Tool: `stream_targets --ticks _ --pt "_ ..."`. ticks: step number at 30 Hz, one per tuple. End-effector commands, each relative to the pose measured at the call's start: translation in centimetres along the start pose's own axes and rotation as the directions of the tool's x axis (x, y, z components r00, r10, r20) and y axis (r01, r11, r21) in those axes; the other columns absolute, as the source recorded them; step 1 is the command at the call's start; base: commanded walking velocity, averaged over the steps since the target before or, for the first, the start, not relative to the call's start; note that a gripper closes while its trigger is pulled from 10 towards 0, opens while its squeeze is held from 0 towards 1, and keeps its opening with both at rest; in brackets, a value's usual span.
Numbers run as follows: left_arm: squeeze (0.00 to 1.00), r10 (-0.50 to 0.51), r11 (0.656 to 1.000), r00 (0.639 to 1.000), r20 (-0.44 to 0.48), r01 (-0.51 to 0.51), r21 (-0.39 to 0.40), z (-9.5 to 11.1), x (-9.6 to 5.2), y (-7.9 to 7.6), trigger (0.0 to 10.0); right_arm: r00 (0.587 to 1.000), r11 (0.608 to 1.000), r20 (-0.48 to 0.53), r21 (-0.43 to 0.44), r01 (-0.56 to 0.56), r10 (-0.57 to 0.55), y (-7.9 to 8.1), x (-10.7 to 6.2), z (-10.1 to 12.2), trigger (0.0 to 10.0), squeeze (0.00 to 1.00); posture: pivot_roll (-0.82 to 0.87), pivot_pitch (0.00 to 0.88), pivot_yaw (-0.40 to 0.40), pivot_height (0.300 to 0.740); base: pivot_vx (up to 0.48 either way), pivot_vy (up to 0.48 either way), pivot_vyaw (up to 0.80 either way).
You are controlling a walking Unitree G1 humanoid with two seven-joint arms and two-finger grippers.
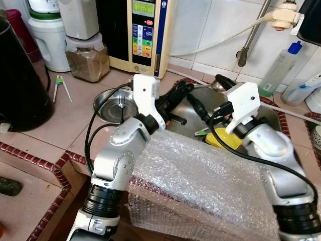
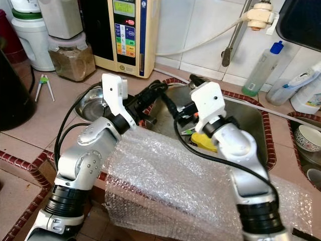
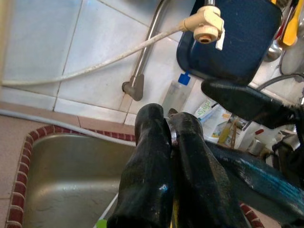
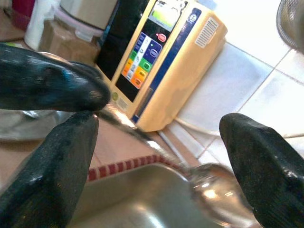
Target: Kitchen organization
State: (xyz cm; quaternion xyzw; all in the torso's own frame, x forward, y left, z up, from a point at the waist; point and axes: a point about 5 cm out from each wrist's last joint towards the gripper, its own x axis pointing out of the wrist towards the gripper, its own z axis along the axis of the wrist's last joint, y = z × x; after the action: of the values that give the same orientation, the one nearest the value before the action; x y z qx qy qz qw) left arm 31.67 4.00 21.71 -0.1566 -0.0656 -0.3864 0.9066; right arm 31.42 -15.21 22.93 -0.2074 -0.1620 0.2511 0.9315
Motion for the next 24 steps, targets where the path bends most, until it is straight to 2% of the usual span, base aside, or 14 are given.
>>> stream_targets --ticks 1,4,6,9,10,11,17,24 --pt "0.0 -0.034 0.999 0.999 -0.015 0.034 0.008 -0.2 0.1 -0.7 0.0 0.999 0.997 -0.007 -0.07 -0.035 0.035 -0.4 0.1 -0.1 10.0 0.0 -0.01 0.084 -0.076 0.74 0.0 0.0 0.0" --pt "0.0 -0.039 0.999 0.999 -0.017 0.04 0.005 -0.3 0.2 -0.9 0.0 0.994 0.989 -0.025 -0.103 -0.106 0.104 -0.2 0.3 -0.6 10.0 0.0 -0.01 0.084 -0.076 0.74 0.0 0.0 0.0" --pt "0.0 -0.049 0.999 0.999 -0.019 0.049 0.008 -0.3 0.2 -1.0 0.0 0.981 0.969 -0.07 -0.159 -0.188 0.179 0.2 0.4 -1.7 10.0 0.0 0.0 0.082 -0.072 0.74 0.0 0.0 0.0" --pt "0.0 -0.058 0.998 0.998 -0.022 0.058 0.012 -0.3 0.2 -1.1 0.0 0.969 0.951 -0.112 -0.199 -0.238 0.219 0.2 0.4 -2.9 10.0 0.0 0.0 0.08 -0.071 0.74 0.0 0.0 0.0" --pt "0.0 -0.064 0.998 0.998 -0.024 0.065 0.013 -0.3 0.2 -1.3 0.0 0.965 0.938 -0.126 -0.235 -0.254 0.23 0.2 0.5 -3.3 5.7 0.0 0.0 0.08 -0.071 0.74 0.0 0.0 0.0" --pt "0.0 -0.067 0.998 0.997 -0.026 0.068 0.011 -0.3 0.2 -1.3 0.0 0.964 0.935 -0.13 -0.244 -0.256 0.23 0.1 0.6 -3.4 0.0 0.0 0.0 0.08 -0.071 0.74 0.0 0.0 0.0" --pt "0.0 -0.081 0.996 0.996 -0.035 0.082 0.024 -0.3 0.1 -1.5 0.0 0.979 0.929 -0.121 -0.314 -0.194 0.164 -1.3 1.7 -3.6 0.0 0.0 0.01 0.079 -0.077 0.74 0.0 0.0 0.0" --pt "0.0 -0.088 0.996 0.995 -0.053 0.089 0.032 -0.7 -0.2 -1.6 0.0 0.986 0.932 -0.108 -0.328 -0.157 0.129 -1.9 1.9 -3.9 0.0 0.0 0.02 0.077 -0.074 0.74 0.0 0.0 0.0"
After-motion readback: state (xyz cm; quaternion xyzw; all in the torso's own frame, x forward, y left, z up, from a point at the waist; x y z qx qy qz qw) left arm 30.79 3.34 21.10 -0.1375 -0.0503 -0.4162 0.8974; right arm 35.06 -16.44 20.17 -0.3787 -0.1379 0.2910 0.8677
